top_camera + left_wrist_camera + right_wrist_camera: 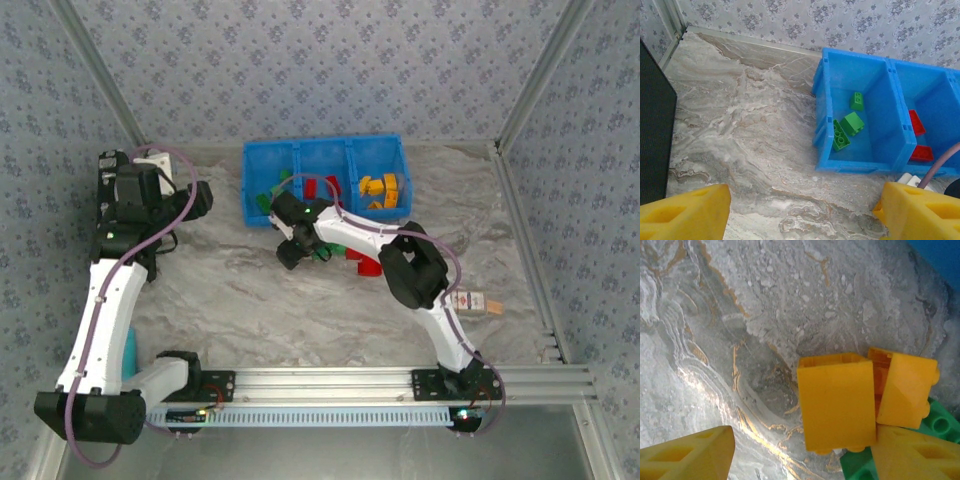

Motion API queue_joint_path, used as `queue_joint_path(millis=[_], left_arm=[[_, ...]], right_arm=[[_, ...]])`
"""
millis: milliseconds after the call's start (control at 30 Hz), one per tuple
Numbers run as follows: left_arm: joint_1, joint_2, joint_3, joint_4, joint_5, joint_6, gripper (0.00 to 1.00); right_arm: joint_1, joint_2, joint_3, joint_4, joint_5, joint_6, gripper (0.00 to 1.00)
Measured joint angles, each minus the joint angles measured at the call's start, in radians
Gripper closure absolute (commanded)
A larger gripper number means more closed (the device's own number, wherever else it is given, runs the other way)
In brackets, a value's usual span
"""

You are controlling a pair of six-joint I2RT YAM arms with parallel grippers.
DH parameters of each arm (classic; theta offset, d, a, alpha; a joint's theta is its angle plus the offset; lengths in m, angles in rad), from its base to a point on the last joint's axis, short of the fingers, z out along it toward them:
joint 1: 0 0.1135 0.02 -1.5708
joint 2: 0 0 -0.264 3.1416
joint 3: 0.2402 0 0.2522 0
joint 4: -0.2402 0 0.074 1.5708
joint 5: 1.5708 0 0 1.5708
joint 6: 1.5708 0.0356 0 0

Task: Sort the legos into containers by color
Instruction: Pick up the lego from the center of the table, then place the lego in the container.

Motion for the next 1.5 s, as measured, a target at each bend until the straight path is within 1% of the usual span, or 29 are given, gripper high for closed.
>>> queue_joint_path(millis=[167, 267, 367, 467, 567, 633, 733, 933, 1033, 1167, 1233, 1333, 1400, 1500], left_arm=[[0.000, 0.015, 0.000, 0.000, 0.000, 0.000, 0.21], [0.000, 0.021, 0.000, 0.000, 0.000, 0.005, 0.21], [0.000, 0.023, 0.000, 0.000, 0.000, 0.008, 0.21], [0.000, 0.024, 0.000, 0.000, 0.000, 0.011, 0.21], [0.000, 0.024, 0.000, 0.000, 0.000, 0.011, 0.21], [0.000, 0.025, 0.000, 0.000, 0.000, 0.011, 0.21], [0.000, 0.028, 0.000, 0.001, 0.000, 0.011, 0.21], [0.000, 0.040, 0.000, 0.004, 0.000, 0.011, 0.21], [0.000, 0.042, 0.000, 0.005, 0.000, 0.011, 0.21], [0.000, 0.043, 0.000, 0.005, 0.000, 0.011, 0.21], [0.001, 0.043, 0.000, 0.006, 0.002, 0.015, 0.21], [0.008, 0.042, -0.008, 0.012, 0.012, 0.015, 0.21], [0.013, 0.042, -0.013, 0.013, 0.015, 0.015, 0.21], [0.013, 0.042, -0.017, 0.012, 0.023, 0.013, 0.22]], right_arm=[[0.000, 0.031, 0.044, -0.003, 0.000, 0.000, 0.31], [0.000, 0.046, 0.063, -0.009, 0.000, -0.003, 0.35], [0.000, 0.059, 0.077, -0.018, 0.000, -0.005, 0.42], [0.000, 0.068, 0.080, -0.025, 0.001, -0.009, 0.52], [0.000, 0.076, 0.082, -0.035, 0.008, -0.007, 0.60], [0.000, 0.079, 0.082, -0.040, 0.011, -0.010, 0.65], [0.000, 0.078, 0.083, -0.041, 0.016, -0.013, 0.68], [0.000, 0.033, 0.065, -0.065, 0.018, -0.015, 0.71], [-0.004, -0.046, 0.050, -0.087, 0.005, -0.014, 0.71], [-0.029, -0.191, 0.037, -0.107, -0.011, -0.014, 0.70], [-0.056, -0.254, 0.037, -0.116, 0.006, -0.012, 0.70], [-0.126, -0.327, 0.029, -0.118, 0.066, -0.006, 0.70], [-0.188, -0.356, 0.006, -0.109, 0.108, 0.006, 0.70], [-0.287, -0.359, -0.028, -0.080, 0.148, 0.030, 0.70]])
